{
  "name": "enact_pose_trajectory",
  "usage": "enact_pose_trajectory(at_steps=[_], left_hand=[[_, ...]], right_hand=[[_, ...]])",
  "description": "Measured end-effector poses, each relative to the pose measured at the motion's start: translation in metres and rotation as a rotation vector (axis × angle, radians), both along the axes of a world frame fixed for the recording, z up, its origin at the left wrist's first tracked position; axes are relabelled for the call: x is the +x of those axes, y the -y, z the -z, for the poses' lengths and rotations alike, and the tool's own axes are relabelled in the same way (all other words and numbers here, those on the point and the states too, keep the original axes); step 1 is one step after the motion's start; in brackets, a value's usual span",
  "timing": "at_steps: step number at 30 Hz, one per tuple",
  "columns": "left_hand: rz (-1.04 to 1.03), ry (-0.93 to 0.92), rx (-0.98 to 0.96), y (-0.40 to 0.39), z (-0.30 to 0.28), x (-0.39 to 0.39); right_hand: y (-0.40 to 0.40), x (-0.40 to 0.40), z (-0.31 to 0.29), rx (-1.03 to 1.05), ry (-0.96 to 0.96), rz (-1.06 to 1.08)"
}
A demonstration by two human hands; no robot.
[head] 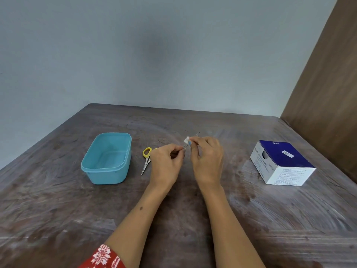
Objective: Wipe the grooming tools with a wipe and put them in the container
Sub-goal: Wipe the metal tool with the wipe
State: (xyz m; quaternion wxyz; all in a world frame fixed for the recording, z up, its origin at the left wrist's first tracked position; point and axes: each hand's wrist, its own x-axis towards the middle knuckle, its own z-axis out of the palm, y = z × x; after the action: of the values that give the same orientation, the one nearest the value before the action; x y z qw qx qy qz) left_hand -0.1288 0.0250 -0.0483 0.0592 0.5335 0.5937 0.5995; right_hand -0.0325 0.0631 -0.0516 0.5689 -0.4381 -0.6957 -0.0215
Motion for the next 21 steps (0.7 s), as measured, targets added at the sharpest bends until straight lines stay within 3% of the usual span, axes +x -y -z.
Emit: enact_pose_trajectory(at_steps=[3, 8, 12, 17, 21], left_hand=[[0.017, -0.001, 0.004, -0.0001, 0.0006, 0.0018], [-0.010, 0.004, 0.026, -0.0015, 0.0000, -0.0025], [0.006, 0.004, 0.007, -0.0012, 0.0010, -0.0008], [-0.012, 0.028, 0.016, -0.0020, 0.0007, -0.0038], [0.017, 0.022, -0.008, -0.0015, 0.0016, -0.0015]], right_hand=[[-0.0015, 0.0020, 0.0008, -0.016, -0.032, 0.073], [0.0034, -0.0046, 0.0007, 0.040, 0.113, 0.016], [-0.0007, 0.0003, 0.0024, 0.001, 0.045, 0.164], [0.0008, -0.0060, 0.0030, 0.035, 0.130, 0.136], [-0.0028, 0.0005, 0.0039, -0.015, 0.058, 0.231]])
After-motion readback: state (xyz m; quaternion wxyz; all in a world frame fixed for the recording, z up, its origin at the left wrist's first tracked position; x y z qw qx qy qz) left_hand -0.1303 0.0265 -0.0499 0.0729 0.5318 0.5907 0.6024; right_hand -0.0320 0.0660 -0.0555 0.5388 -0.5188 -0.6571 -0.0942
